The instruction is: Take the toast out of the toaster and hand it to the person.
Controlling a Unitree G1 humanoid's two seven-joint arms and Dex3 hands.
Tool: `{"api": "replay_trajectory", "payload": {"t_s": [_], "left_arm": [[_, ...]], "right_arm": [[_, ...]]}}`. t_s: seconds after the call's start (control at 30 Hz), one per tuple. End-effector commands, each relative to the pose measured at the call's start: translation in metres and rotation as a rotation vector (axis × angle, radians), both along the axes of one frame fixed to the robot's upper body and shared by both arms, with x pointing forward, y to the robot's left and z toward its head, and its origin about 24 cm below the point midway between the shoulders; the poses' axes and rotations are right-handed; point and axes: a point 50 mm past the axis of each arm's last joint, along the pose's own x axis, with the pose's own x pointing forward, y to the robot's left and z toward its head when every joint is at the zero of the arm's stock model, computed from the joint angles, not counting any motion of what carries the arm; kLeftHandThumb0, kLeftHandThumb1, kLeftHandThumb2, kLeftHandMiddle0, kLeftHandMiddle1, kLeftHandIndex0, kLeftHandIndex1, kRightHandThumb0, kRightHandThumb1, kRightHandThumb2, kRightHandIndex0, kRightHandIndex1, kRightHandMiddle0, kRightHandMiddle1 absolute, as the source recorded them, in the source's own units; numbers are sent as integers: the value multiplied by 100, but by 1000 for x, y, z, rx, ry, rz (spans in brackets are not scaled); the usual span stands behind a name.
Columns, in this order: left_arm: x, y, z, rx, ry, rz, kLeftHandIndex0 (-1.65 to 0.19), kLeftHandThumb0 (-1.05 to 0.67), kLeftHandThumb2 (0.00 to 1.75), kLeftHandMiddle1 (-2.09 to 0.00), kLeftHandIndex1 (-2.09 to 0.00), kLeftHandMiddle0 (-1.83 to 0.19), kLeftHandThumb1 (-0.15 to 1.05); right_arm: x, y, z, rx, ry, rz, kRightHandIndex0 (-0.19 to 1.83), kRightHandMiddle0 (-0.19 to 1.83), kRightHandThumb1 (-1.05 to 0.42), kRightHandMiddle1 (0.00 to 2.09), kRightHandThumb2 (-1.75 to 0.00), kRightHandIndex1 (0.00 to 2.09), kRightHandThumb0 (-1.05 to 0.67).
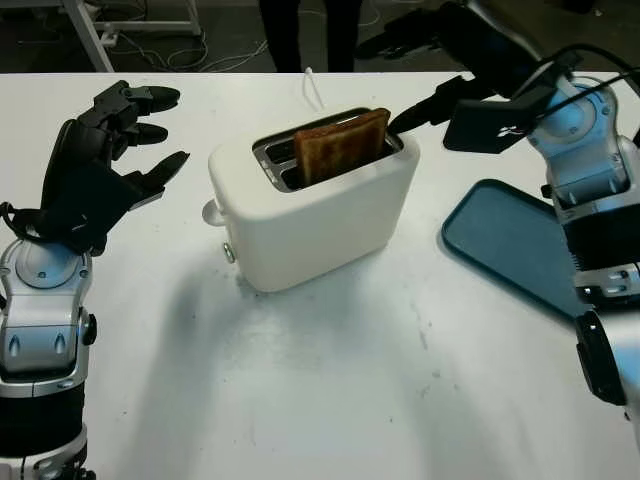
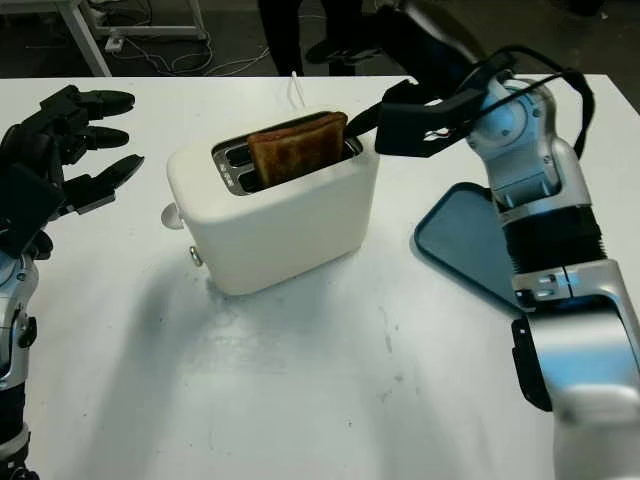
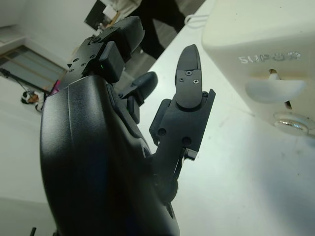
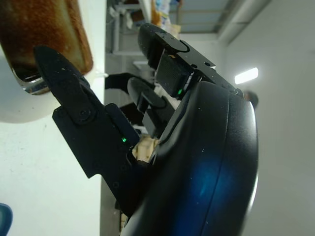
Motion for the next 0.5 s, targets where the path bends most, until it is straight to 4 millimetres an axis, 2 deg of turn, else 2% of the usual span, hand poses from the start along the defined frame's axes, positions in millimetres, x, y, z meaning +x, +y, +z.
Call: {"api": "replay_trajectory", "payload": {"t_s": [0.0, 0.03, 0.07, 0.13, 0.23, 0.47], "left_arm": [[-1, 1, 0, 1, -6, -1, -32, -23, 28, -99, -60, -16, 84], [-1, 1, 1, 0, -7, -2, -32, -22, 28, -99, -60, -16, 84], [-1, 0, 1, 2, -9, -2, -32, -22, 27, -100, -60, -16, 83], [-1, 0, 1, 9, -11, 3, -32, -22, 27, -100, -60, -17, 83], [-1, 0, 2, 11, -13, 5, -32, -24, 27, -100, -60, -17, 84], [0, 0, 2, 15, -14, 4, -32, -24, 25, -100, -61, -18, 84]], "right_arm": [[0, 9, 6, -55, -24, 24, 76, 83, -62, 2, -2, 26, -87], [1, 11, 6, -71, -23, 22, 73, 83, -66, 2, -2, 30, -90], [1, 13, 6, -85, -24, 20, 62, 82, -69, 2, -1, 47, -92], [2, 16, 5, -111, -28, 15, 53, 83, -71, 2, 0, 63, -93], [2, 18, 3, -131, -33, 16, 48, 83, -71, 2, 0, 67, -91], [3, 25, -2, -140, -23, 36, 54, 84, -70, 2, 0, 70, -88]]}}
